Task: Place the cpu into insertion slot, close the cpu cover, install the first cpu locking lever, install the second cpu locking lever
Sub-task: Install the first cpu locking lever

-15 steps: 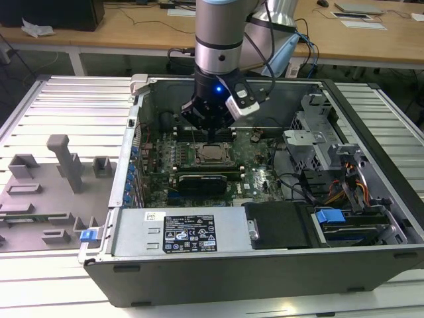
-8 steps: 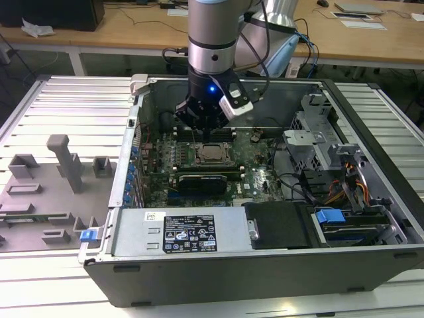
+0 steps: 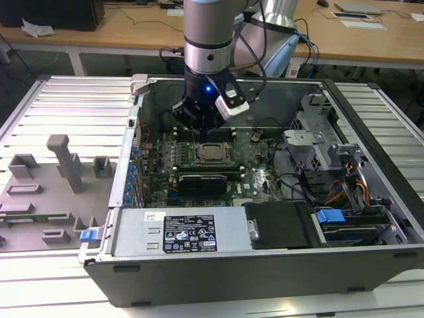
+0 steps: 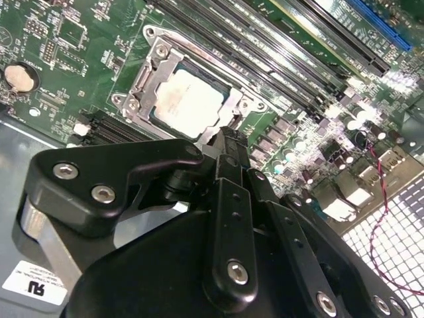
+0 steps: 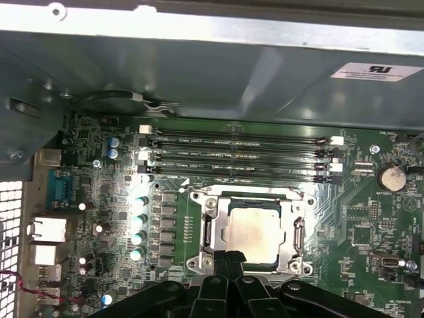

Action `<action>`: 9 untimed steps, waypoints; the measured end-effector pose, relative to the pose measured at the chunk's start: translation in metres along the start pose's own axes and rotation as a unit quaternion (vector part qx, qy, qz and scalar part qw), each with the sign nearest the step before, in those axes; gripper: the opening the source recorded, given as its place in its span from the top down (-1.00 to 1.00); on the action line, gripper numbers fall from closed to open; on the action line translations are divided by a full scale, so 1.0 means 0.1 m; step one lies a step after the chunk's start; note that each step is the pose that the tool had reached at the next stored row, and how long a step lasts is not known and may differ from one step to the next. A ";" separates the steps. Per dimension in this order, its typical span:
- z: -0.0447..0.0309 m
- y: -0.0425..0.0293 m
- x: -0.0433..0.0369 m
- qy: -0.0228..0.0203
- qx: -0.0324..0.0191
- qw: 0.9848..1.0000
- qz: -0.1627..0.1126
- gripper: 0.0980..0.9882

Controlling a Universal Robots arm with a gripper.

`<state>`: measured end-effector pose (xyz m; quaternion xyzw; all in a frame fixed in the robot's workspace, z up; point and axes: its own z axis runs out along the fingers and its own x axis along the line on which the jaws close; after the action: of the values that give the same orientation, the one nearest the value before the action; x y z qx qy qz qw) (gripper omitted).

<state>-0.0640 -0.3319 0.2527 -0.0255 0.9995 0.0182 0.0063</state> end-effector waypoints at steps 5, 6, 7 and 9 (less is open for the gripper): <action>-0.001 0.005 0.088 0.000 0.000 1.000 0.000 0.98; -0.001 0.005 0.102 0.000 0.000 1.000 0.000 0.98; -0.002 0.006 0.128 0.000 0.000 1.000 0.000 0.98; -0.002 0.008 0.152 0.000 0.000 1.000 0.000 0.98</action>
<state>-0.0793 -0.3318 0.2527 -0.0255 0.9995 0.0182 0.0063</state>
